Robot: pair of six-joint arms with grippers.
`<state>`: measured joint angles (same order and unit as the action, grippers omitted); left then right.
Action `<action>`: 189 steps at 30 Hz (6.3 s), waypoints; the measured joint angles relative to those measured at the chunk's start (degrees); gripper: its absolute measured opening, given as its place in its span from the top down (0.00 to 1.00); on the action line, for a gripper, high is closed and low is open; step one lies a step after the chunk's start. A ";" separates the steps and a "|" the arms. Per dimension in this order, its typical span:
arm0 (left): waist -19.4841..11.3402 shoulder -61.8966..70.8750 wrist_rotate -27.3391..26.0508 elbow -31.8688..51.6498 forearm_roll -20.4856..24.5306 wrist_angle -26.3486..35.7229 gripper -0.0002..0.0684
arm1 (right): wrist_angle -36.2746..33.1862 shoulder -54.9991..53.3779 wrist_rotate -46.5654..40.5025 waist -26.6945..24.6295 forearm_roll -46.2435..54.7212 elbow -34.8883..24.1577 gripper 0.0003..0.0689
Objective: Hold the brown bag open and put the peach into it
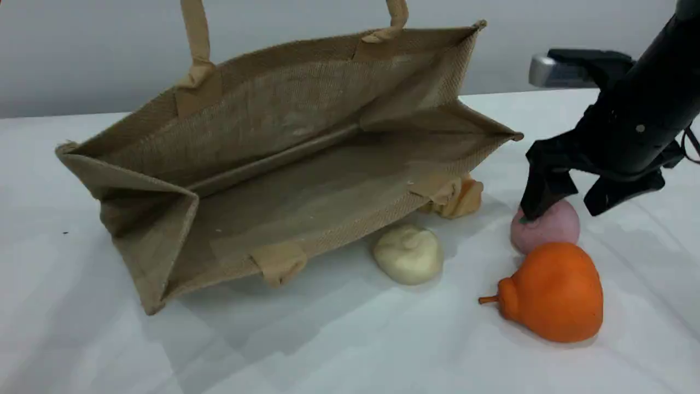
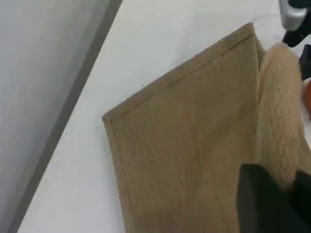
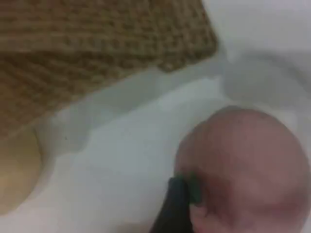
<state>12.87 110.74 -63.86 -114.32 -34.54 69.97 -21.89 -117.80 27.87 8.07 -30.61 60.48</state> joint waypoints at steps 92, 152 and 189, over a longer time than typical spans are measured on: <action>0.00 0.00 0.05 -0.05 -0.06 0.07 0.86 | 22.99 6.76 -5.27 29.24 -3.68 2.33 0.02; -0.12 -18.50 42.38 0.26 24.69 0.18 0.14 | -32.86 66.07 -12.17 -4.16 11.01 7.66 0.14; -0.12 -108.77 48.48 74.35 25.93 0.26 0.14 | -42.34 114.93 -19.92 -4.03 21.97 -24.69 0.14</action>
<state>12.75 1.97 -15.38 -39.97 -8.61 70.23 -64.22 -2.88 7.95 4.04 -8.64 35.78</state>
